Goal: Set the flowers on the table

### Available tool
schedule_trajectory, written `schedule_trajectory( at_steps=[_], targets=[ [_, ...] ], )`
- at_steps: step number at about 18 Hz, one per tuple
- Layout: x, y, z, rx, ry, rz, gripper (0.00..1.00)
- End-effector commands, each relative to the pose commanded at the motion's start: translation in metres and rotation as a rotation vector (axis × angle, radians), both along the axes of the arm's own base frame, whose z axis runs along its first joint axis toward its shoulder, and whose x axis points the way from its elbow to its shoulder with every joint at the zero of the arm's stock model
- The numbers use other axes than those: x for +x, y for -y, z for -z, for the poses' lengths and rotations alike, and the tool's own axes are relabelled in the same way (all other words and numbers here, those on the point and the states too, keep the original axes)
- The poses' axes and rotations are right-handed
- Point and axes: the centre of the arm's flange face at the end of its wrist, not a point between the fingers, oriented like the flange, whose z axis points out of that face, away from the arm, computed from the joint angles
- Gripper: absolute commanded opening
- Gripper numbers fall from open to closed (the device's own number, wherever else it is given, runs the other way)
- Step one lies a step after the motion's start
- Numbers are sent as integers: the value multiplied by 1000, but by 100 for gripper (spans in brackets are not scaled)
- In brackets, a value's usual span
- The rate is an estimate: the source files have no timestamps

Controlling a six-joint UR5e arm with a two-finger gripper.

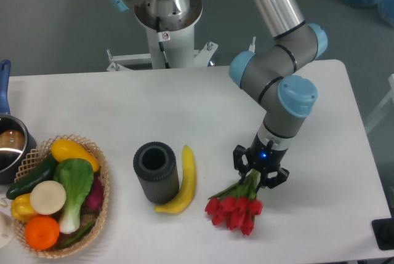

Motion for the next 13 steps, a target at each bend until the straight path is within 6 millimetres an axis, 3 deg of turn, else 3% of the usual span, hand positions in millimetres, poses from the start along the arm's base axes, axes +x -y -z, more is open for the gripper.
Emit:
schedule_trajectory(
  at_steps=[3, 8, 13],
  targets=[
    [2, 7, -28, 18, -32, -12, 100],
    [8, 26, -95, 27, -144, -43, 100],
    [23, 42, -126, -23, -231, -23, 100]
  ],
)
